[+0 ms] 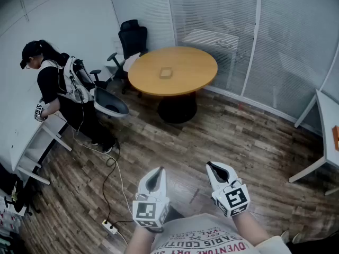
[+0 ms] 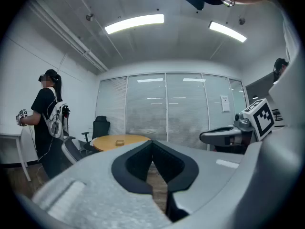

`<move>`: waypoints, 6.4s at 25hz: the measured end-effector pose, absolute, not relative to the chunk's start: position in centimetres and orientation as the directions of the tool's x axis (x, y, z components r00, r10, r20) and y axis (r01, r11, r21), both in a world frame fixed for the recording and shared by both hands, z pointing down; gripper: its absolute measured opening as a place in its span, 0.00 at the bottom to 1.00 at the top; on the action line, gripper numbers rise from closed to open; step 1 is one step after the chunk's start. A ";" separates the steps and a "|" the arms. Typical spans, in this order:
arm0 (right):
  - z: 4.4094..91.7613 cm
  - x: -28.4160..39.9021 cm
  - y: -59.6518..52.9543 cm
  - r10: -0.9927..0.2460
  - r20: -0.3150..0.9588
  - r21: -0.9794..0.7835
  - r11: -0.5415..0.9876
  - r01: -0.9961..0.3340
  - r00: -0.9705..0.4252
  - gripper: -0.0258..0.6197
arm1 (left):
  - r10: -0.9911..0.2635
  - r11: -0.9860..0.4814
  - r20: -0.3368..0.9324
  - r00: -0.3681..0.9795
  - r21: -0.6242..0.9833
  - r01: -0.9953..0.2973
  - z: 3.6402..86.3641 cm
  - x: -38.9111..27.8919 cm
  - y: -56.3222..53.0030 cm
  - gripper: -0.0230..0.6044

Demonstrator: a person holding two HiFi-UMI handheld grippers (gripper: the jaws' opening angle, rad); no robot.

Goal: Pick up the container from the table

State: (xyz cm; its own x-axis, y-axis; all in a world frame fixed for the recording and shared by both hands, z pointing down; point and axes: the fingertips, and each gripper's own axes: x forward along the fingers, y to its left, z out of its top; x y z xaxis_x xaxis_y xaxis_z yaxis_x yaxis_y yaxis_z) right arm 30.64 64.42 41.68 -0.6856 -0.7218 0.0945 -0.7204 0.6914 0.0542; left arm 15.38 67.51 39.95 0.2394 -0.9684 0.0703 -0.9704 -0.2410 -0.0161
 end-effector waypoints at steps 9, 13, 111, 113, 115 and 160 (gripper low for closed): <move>42.1 31.4 63.6 -0.732 0.096 0.005 0.679 -0.735 -0.675 0.04 | -0.967 -0.242 0.089 0.240 -0.004 -0.970 40.7 15.9 66.8 0.05; 42.9 31.8 62.1 -0.747 0.110 -0.020 0.658 -0.753 -0.656 0.04 | -0.966 -0.240 0.103 0.238 -0.011 -0.971 41.2 15.8 66.0 0.05; 65.4 -1.5 -44.2 -0.647 0.679 -0.169 0.320 -0.932 -0.345 0.18 | -0.848 -0.434 0.286 0.446 0.110 -0.894 50.9 -18.5 -42.6 0.05; 67.3 -1.5 -44.5 -0.621 0.715 -0.155 0.306 -0.939 -0.320 0.20 | -0.844 -0.436 0.289 0.451 0.118 -0.892 51.3 -18.7 -43.1 0.05; 68.8 -1.5 -44.6 -0.598 0.743 -0.149 0.291 -0.945 -0.302 0.20 | -0.836 -0.435 0.314 0.450 0.121 -0.892 51.9 -19.0 -43.0 0.05; 58.8 -2.4 -48.4 -0.664 0.651 -0.238 0.281 -0.930 -0.367 0.05 | -0.888 -0.332 0.293 0.355 0.126 -0.935 48.3 -21.6 -43.3 0.05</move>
State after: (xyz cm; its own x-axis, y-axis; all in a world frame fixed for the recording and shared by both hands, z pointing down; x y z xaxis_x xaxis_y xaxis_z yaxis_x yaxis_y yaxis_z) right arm -2.41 -48.41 58.78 -0.3675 -0.6645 0.6507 -0.9297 0.2812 -0.2379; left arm -21.55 -43.33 48.34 0.3552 -0.8877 0.2930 -0.9347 -0.3323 0.1263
